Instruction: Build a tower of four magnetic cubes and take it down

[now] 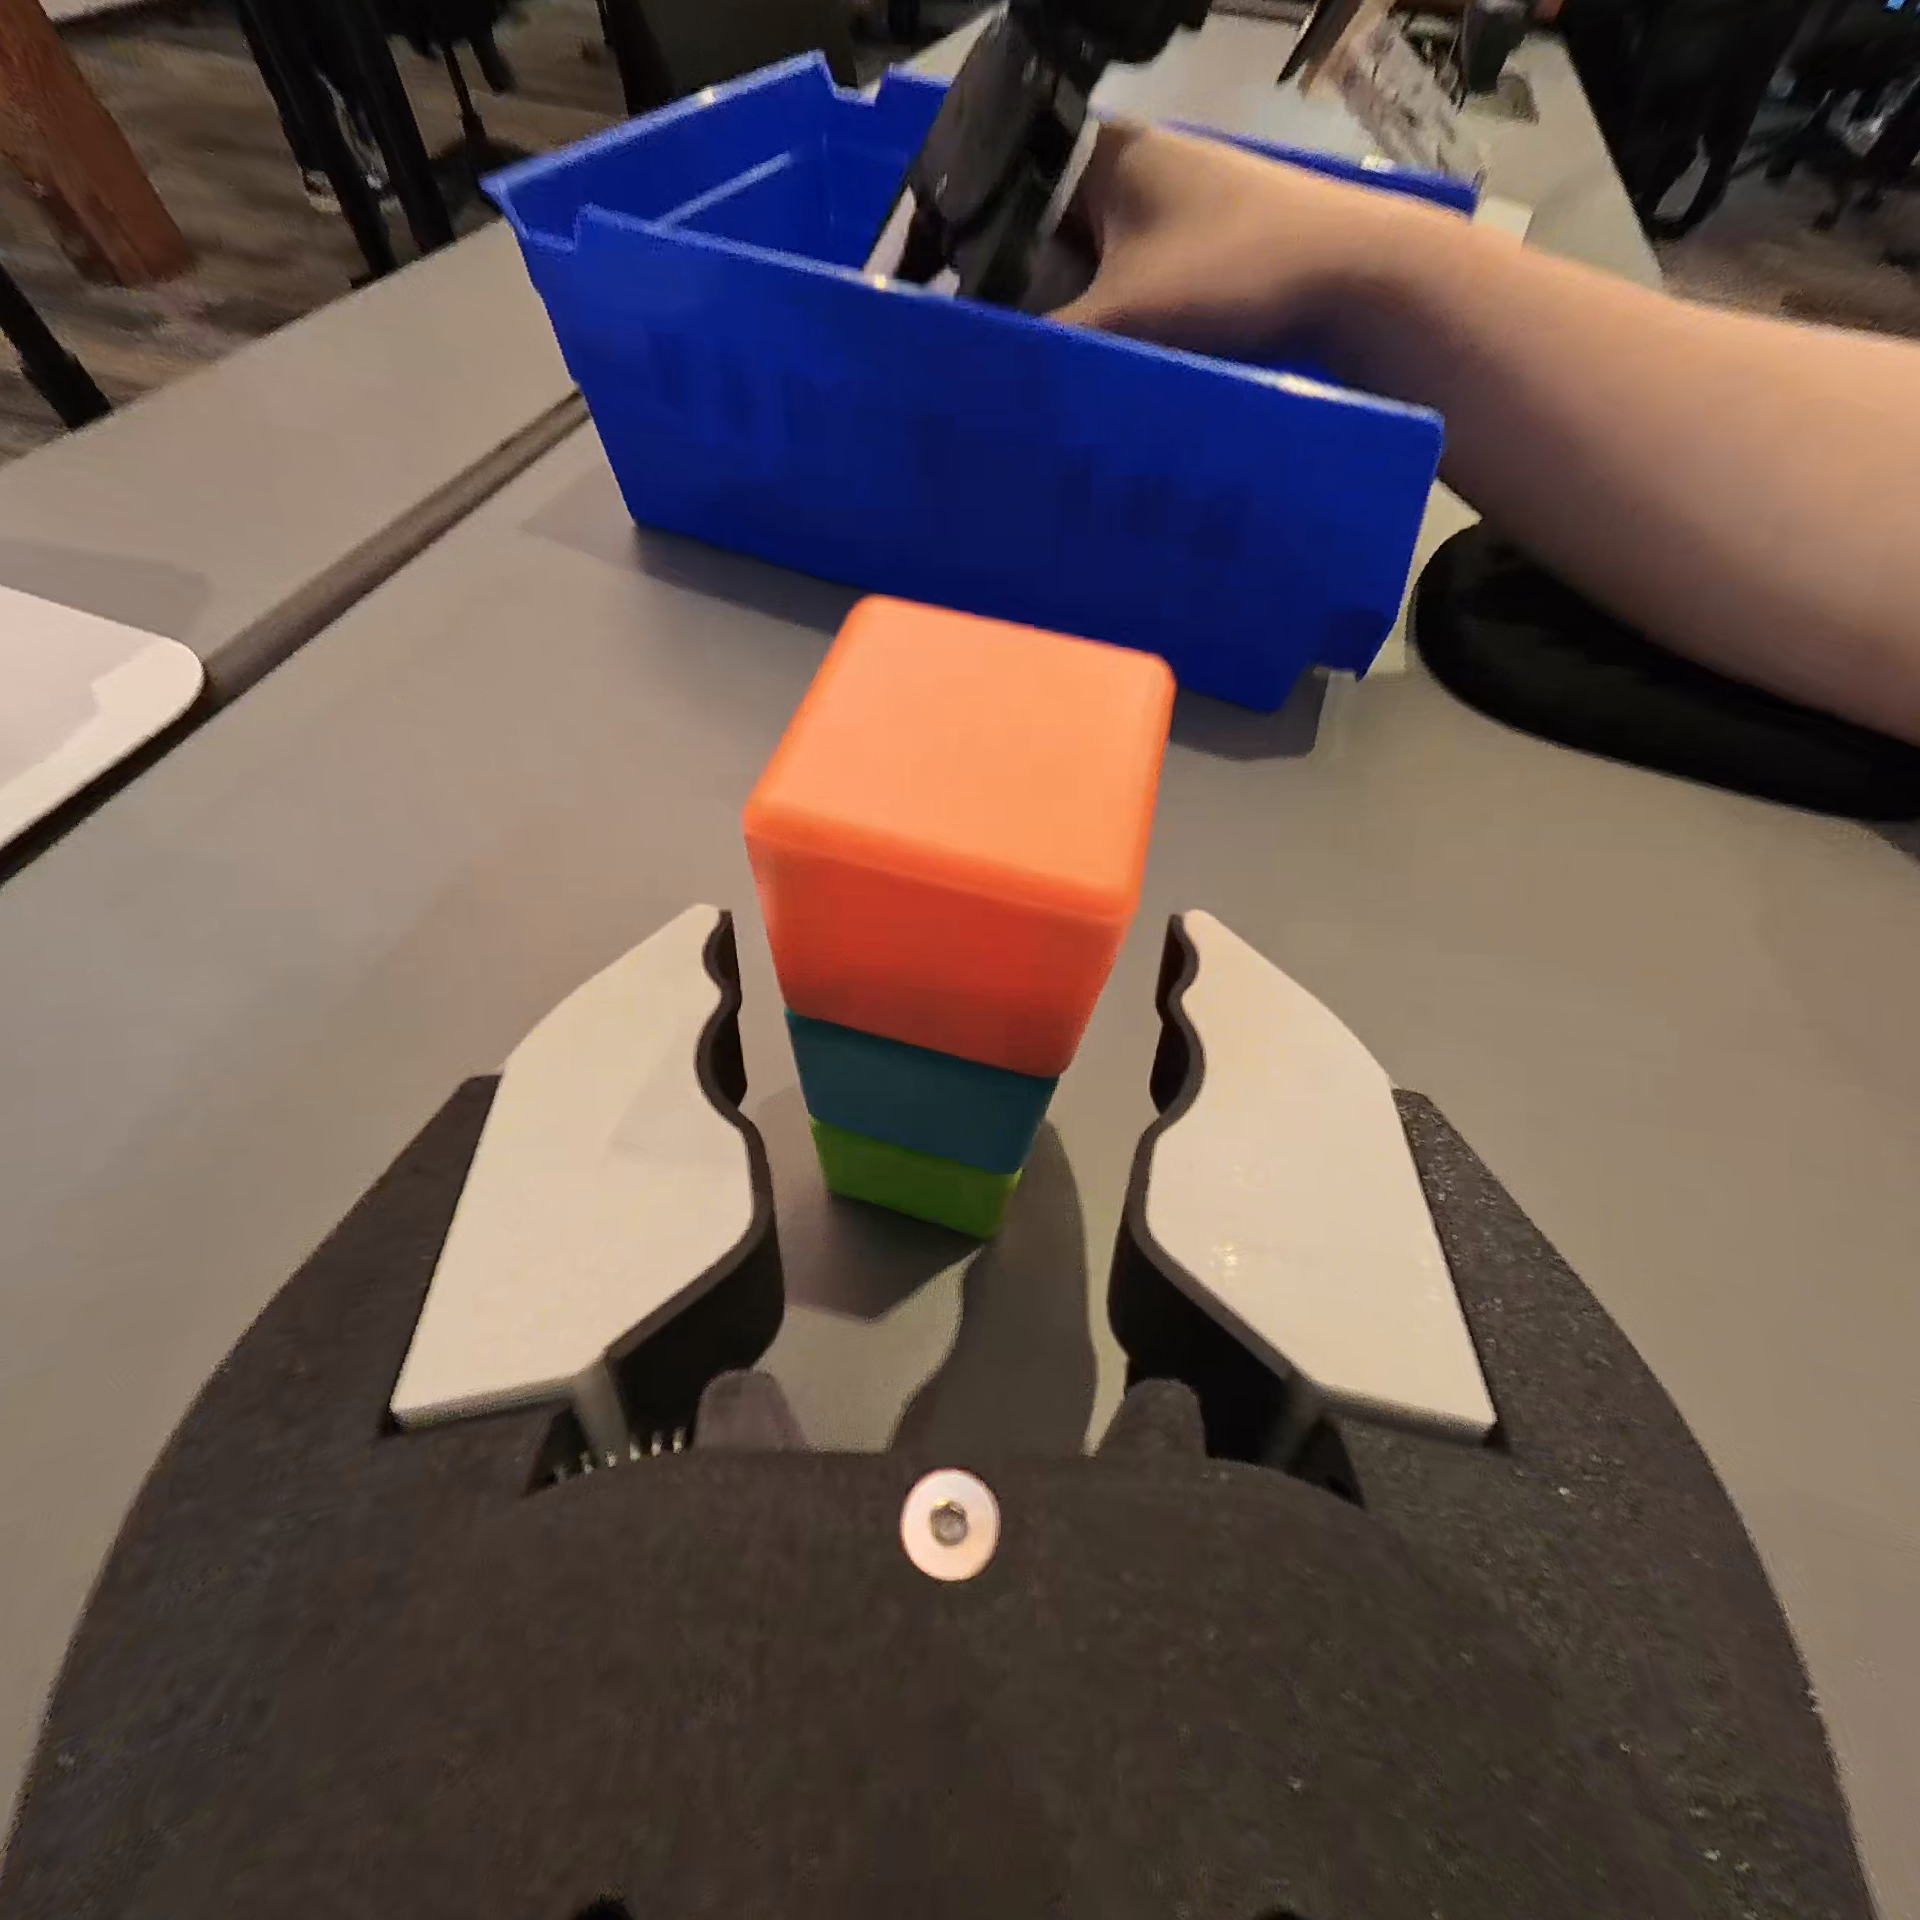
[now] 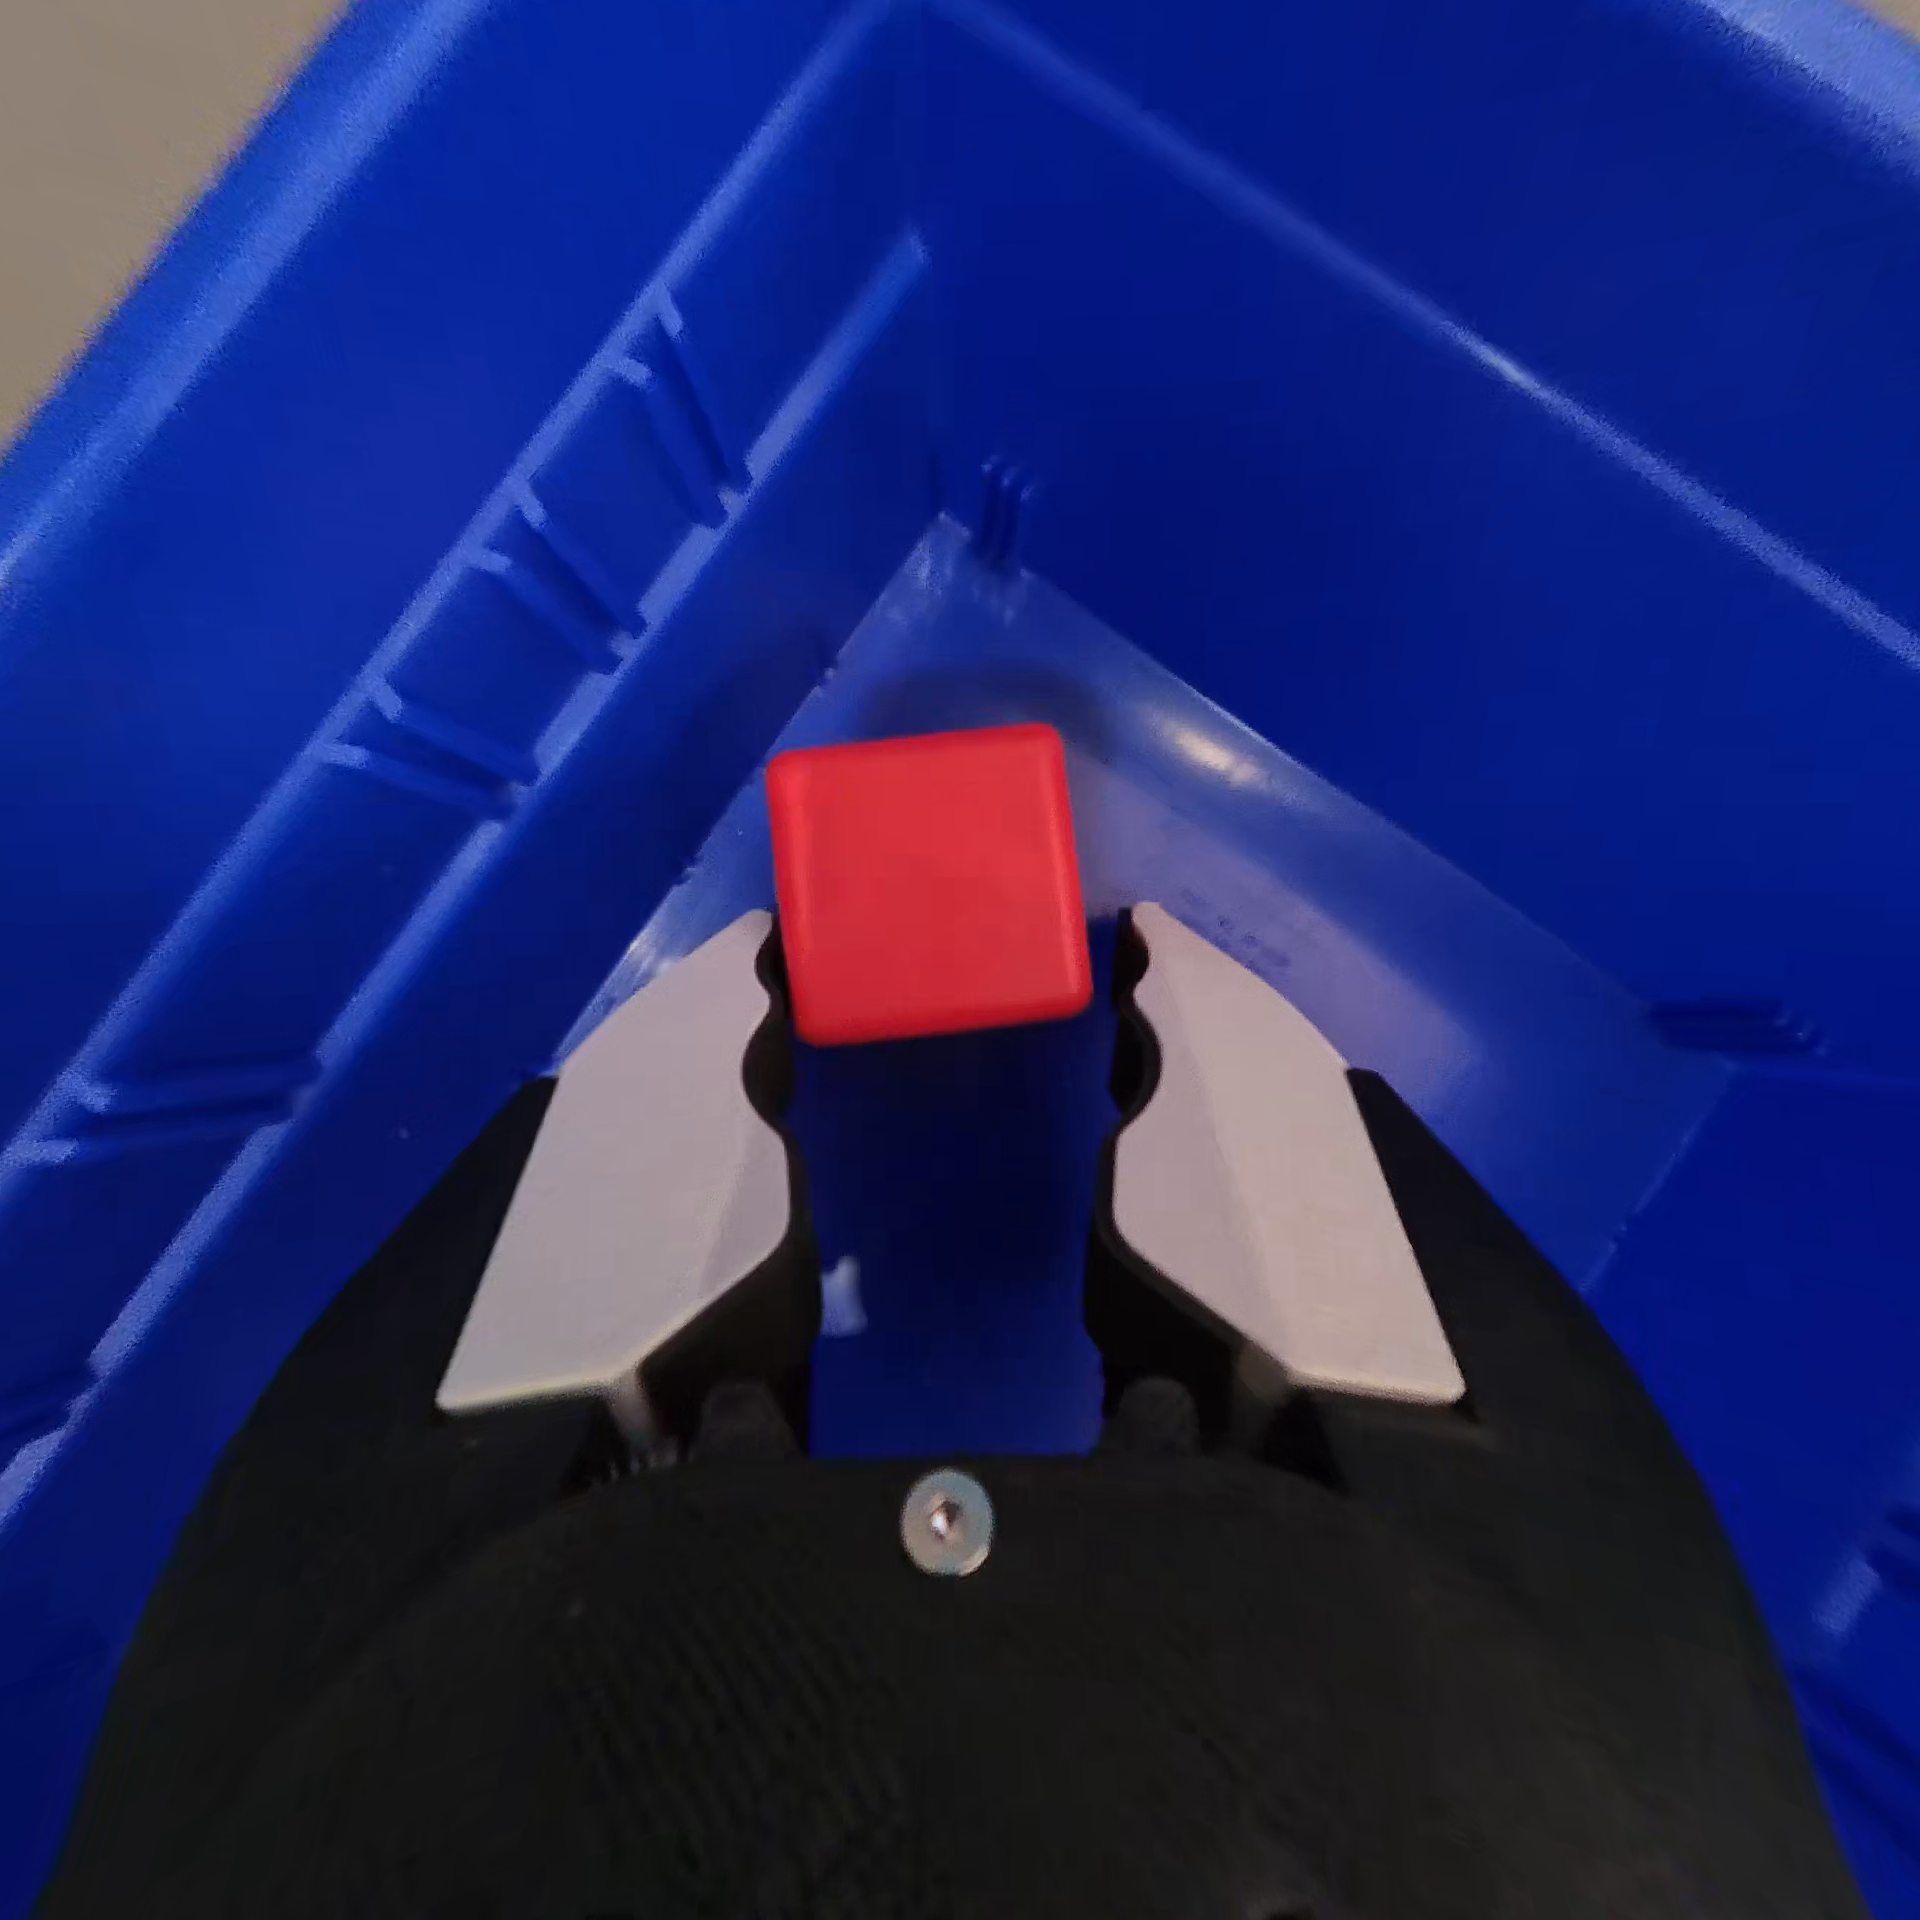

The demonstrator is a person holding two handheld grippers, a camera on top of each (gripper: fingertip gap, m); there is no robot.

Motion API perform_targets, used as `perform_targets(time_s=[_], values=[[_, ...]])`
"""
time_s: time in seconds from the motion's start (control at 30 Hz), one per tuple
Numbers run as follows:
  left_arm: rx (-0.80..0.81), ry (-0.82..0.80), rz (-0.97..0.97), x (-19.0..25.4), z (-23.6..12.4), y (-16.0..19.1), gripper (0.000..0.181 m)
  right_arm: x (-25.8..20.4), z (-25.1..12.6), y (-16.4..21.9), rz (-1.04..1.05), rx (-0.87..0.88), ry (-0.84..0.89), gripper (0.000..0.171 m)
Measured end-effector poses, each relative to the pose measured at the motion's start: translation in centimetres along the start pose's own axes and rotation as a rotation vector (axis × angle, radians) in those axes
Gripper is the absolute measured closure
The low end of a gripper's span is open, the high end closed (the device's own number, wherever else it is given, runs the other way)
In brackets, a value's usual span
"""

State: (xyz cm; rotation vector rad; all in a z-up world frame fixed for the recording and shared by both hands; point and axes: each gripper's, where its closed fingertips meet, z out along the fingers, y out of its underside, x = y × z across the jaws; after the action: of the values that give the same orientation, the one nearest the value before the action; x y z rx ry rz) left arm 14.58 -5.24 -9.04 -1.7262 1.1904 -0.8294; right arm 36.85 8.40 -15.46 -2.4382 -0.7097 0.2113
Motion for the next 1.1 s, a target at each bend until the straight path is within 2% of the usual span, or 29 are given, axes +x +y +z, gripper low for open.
perform_targets(time_s=[0.13,0.2,0.27,0.37,0.43,0.5,0.63,0.73,0.8,0.83,1.1], values=[[-0.013,-0.005,-0.010,-0.2,0.5,0.8,0.124,0.6,-3.0,-1.7,0.001,0.087,0.008,0.110],[-0.015,0.007,-0.024,-0.2,0.6,1.0,0.126,0.3,-6.3,-4.2,-0.034,0.205,0.039,0.110],[-0.029,0.014,-0.022,-0.2,0.7,1.4,0.126,-2.1,-10.2,-7.5,-0.099,0.374,0.007,0.110],[-0.021,0.022,-0.018,-0.2,0.8,1.3,0.127,-11.1,-15.0,-10.9,-0.260,0.589,-0.301,0.111],[-0.022,0.035,-0.020,-0.2,0.8,1.3,0.127,-17.7,-16.2,-11.1,-0.370,0.623,-0.547,0.108],[-0.015,0.042,-0.020,-0.2,0.7,1.3,0.127,-22.2,-15.1,-10.4,-0.467,0.563,-0.657,0.105],[-0.016,0.043,-0.018,-0.1,0.7,1.3,0.127,-27.1,-11.1,-9.1,-0.569,0.439,-0.674,0.103],[-0.015,0.048,-0.017,-0.1,0.7,1.4,0.127,-28.2,-8.5,-8.3,-0.588,0.356,-0.624,0.103],[-0.016,0.049,-0.015,-0.1,0.7,1.4,0.127,-28.2,-7.2,-7.9,-0.602,0.315,-0.588,0.111],[-0.016,0.048,-0.015,-0.1,0.7,1.4,0.127,-28.4,-7.0,-7.6,-0.604,0.302,-0.596,0.118],[-0.034,0.044,-0.008,-0.2,0.6,1.5,0.128,-28.5,-7.2,-7.5,-0.561,0.264,-0.625,0.119]])
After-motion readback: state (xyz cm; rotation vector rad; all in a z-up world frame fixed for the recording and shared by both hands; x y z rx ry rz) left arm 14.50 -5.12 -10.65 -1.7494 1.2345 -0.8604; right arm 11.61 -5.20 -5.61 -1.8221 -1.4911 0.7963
